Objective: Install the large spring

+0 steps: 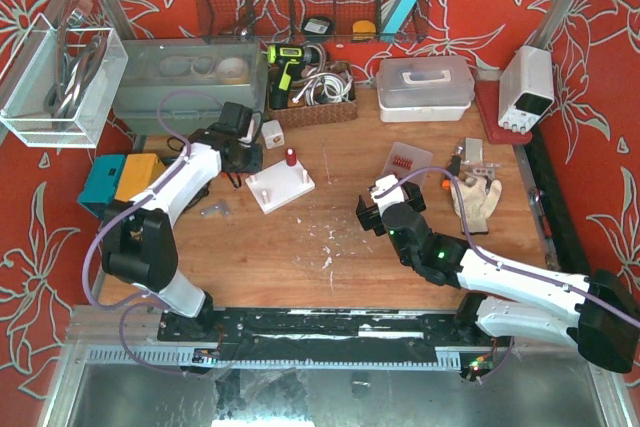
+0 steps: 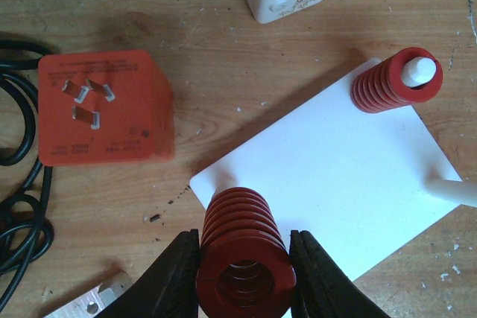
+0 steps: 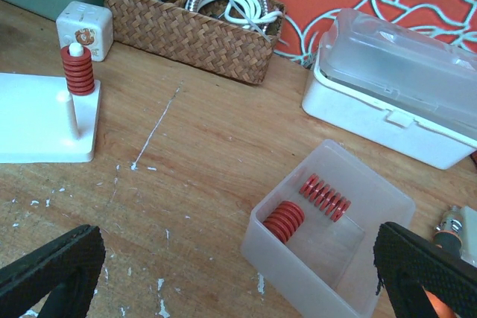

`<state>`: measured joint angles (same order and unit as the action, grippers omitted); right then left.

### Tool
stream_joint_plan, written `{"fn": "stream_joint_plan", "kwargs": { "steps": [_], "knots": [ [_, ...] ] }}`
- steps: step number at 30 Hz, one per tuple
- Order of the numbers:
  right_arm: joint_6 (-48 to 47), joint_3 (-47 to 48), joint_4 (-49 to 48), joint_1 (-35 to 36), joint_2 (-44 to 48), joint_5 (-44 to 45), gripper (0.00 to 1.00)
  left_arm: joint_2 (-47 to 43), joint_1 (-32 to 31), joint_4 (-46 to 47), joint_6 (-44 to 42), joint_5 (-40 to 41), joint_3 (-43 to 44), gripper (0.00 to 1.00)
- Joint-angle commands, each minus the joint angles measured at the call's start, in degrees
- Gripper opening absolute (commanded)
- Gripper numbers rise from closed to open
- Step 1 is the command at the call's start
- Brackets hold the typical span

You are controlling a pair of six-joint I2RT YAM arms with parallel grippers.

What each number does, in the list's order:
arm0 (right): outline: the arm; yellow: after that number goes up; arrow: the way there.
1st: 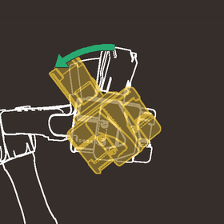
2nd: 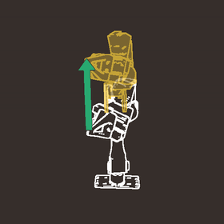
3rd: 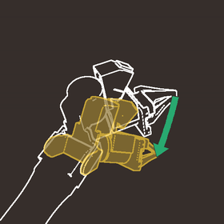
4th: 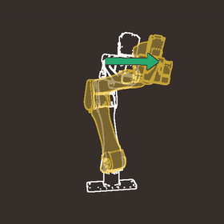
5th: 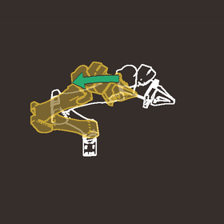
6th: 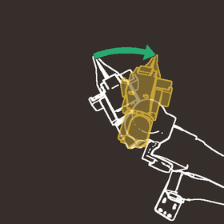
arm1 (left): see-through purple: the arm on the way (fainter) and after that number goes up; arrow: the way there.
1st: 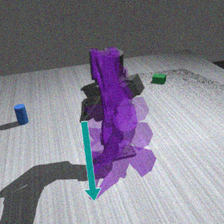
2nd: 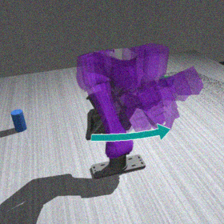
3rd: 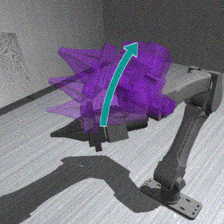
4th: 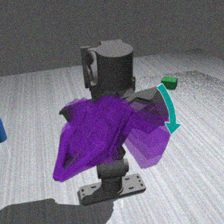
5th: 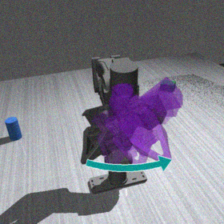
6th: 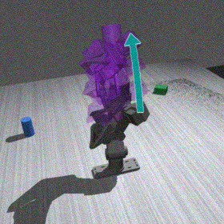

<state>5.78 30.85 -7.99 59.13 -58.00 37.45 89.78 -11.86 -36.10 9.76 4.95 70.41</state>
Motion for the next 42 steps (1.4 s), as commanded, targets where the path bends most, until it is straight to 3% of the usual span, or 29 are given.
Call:
{"fn": "stream_joint_plan", "kwargs": {
  "steps": [1,22,25,30,36,42],
  "knots": [
    [0.9,-0.5,-0.8,-0.4,0.7,1.5,0.99,0.2,0.9,0.6,-1.0,0.3,1.9,0.0],
    [0.9,-0.7,-0.5,-0.7,1.9,1.3,0.99,4.7,2.6,0.9,-1.5,-1.6,2.4,0.0],
    [0.9,-0.7,-0.6,-0.7,1.7,1.1,0.99,5.7,2.8,1.4,-1.1,-2.0,2.6,0.05],
    [0.9,-0.5,-0.4,-0.8,1.6,1.0,0.99,6.6,2.9,2.1,-0.7,-3.3,2.9,0.26],
    [0.9,-0.4,-0.2,-0.8,1.6,1.0,0.99,6.8,3.0,2.3,-0.9,-5.7,3.5,0.6],
    [1.1,-0.5,0.0,-1.0,2.1,1.9,0.99,3.4,3.0,2.8,-0.2,-6.4,3.4,0.78]
  ]
}}
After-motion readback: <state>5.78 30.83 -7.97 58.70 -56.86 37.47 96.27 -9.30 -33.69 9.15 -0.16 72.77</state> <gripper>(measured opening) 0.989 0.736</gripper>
